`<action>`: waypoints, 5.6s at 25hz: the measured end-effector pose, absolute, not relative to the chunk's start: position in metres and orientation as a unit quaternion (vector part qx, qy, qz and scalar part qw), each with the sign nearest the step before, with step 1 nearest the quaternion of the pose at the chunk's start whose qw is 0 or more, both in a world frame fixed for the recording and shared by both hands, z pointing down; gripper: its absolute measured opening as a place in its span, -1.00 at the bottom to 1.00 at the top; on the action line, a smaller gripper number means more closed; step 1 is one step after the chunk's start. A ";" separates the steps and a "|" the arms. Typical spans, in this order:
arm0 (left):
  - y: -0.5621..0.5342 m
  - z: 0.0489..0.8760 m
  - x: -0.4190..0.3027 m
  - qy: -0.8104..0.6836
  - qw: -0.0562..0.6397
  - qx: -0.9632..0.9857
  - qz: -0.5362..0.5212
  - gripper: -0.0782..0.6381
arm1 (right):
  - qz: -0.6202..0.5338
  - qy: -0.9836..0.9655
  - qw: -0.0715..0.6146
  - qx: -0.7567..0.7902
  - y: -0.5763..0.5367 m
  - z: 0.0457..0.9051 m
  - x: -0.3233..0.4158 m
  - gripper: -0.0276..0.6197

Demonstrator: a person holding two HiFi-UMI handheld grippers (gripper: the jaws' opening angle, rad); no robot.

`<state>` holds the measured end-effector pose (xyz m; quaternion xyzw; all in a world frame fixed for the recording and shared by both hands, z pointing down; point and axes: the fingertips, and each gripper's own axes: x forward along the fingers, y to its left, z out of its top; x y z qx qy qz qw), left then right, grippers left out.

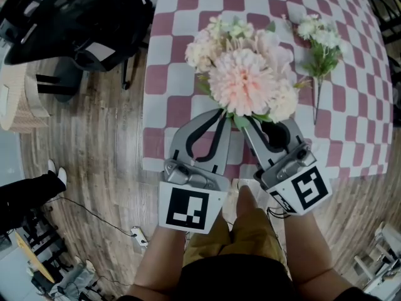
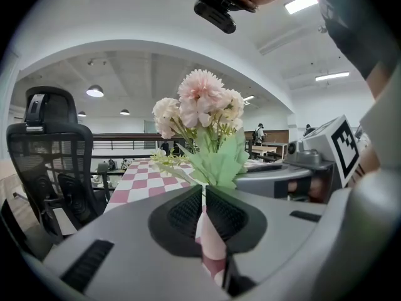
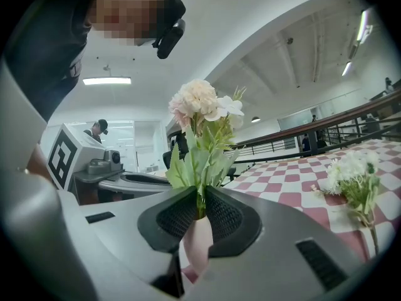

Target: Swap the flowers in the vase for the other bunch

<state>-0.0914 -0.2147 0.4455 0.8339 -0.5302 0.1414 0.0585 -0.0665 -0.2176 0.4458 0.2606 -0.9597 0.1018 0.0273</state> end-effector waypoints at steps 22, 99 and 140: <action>-0.206 0.444 -0.094 -0.536 0.042 0.827 0.163 -0.76 | 0.095 -0.961 0.034 0.256 -0.211 0.441 -0.063 -0.73; -0.200 0.327 -0.087 -0.548 -0.033 0.820 0.161 -0.76 | 0.020 -0.961 0.040 0.274 -0.187 0.326 -0.030 -0.52; -0.190 0.204 -0.048 -0.518 -0.118 0.844 0.073 -0.76 | -0.073 -0.962 -0.040 0.260 -0.178 0.203 -0.030 -0.82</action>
